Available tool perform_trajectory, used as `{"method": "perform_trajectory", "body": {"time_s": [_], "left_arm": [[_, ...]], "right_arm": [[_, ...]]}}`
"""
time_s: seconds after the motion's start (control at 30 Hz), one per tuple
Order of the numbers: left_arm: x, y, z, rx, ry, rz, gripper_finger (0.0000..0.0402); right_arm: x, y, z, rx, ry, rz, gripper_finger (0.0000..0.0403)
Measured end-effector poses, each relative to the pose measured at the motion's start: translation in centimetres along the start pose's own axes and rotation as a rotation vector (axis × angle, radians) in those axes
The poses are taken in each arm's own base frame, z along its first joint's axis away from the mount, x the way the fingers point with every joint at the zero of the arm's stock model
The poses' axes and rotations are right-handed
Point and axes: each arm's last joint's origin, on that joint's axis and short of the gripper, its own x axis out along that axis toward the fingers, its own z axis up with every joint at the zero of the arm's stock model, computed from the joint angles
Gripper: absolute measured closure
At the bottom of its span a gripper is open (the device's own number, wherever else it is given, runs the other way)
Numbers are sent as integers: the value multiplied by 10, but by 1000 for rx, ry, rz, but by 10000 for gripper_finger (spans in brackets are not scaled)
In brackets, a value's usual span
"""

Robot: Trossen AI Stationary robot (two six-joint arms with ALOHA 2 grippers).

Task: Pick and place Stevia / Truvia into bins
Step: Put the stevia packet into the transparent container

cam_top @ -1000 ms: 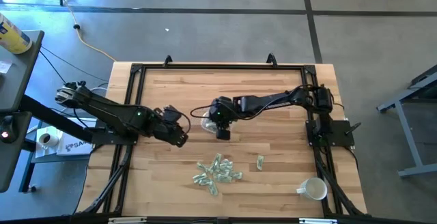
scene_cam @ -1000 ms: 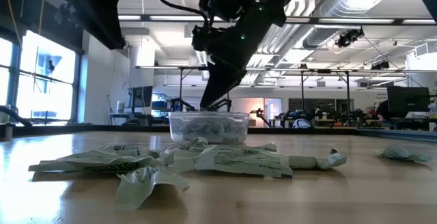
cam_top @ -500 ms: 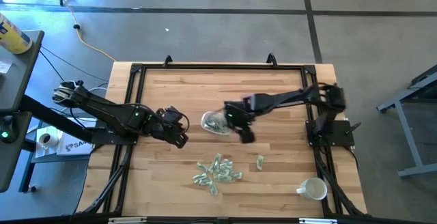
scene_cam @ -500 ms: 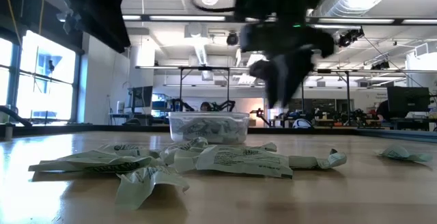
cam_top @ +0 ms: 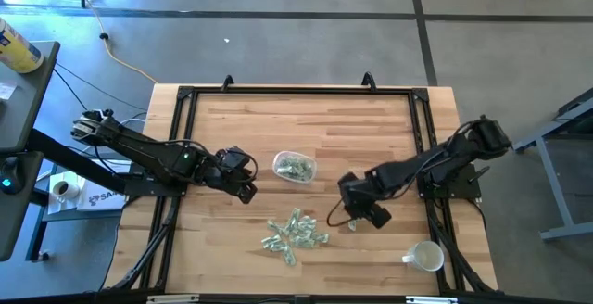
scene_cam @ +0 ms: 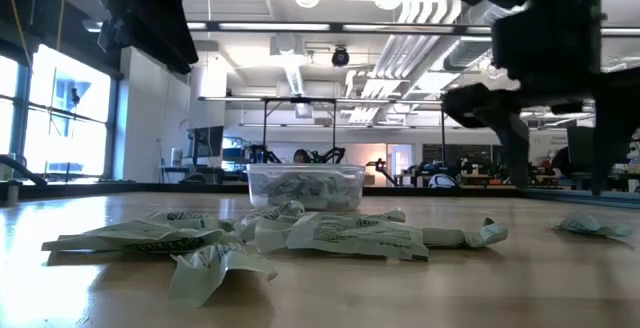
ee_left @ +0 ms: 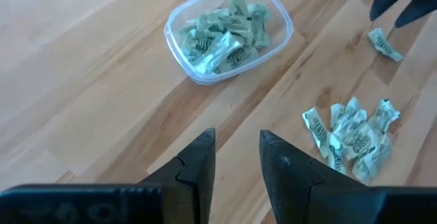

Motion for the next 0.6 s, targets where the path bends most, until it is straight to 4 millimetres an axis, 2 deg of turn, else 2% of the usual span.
{"method": "perform_trajectory", "body": {"time_s": [0.13, 0.5, 0.6], "left_arm": [[0, -2, 0, -9, 9, -26, 254], [0, -2, 1, -19, 4, -32, 254], [0, -2, 1, -32, 7, -27, 254]], "right_arm": [[10, 6, 0, 22, 31, 5, 165], [37, 1, 5, 28, 42, 3, 166], [39, 0, 3, 58, 50, 8, 179]]}}
